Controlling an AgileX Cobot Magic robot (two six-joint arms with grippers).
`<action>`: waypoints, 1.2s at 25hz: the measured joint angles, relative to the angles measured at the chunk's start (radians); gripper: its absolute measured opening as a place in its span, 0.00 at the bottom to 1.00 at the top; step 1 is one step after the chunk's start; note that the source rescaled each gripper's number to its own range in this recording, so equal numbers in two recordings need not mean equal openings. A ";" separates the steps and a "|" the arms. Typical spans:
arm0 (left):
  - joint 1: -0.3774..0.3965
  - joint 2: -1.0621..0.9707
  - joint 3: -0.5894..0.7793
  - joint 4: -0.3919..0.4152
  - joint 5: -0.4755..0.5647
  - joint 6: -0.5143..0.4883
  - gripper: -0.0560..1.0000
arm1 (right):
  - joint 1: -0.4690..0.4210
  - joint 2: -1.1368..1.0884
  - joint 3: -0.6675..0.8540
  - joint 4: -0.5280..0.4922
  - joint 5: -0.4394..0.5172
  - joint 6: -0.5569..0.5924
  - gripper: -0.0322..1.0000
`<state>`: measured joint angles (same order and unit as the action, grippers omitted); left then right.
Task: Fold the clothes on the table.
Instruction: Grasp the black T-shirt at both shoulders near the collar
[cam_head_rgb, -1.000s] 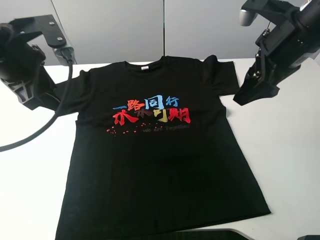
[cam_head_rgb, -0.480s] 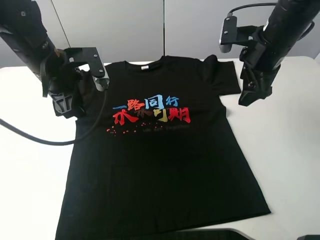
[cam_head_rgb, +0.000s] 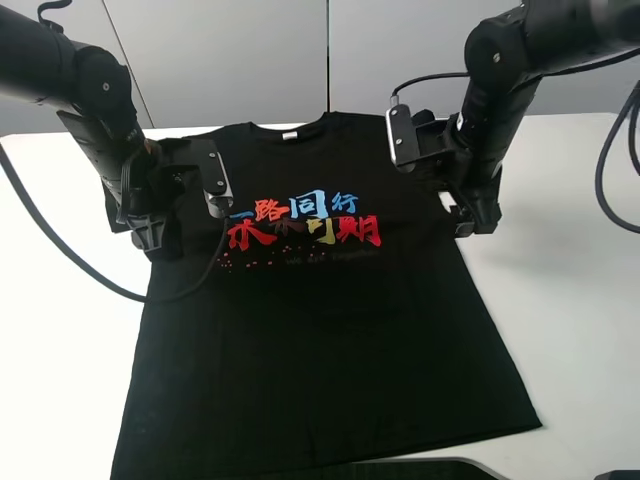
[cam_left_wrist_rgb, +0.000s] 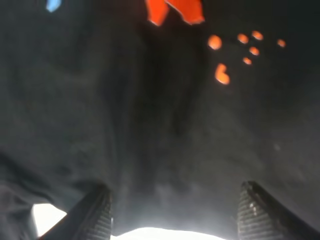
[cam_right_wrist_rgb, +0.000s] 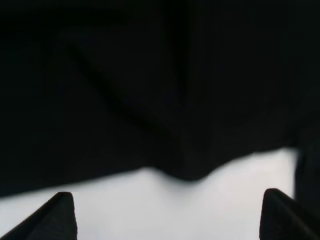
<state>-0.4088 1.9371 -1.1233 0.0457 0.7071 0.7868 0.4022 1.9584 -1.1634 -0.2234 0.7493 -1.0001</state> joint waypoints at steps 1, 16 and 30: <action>0.000 0.009 -0.011 0.002 -0.001 0.000 0.72 | 0.010 0.014 -0.006 -0.011 -0.014 0.016 0.81; 0.000 0.087 -0.063 0.056 -0.001 0.000 0.72 | 0.017 0.110 -0.088 0.033 -0.020 0.036 0.76; 0.022 0.119 -0.063 0.076 -0.007 -0.002 0.68 | 0.017 0.157 -0.088 0.077 -0.011 0.015 0.75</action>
<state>-0.3868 2.0565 -1.1859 0.1213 0.6999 0.7848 0.4197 2.1155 -1.2512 -0.1463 0.7385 -0.9847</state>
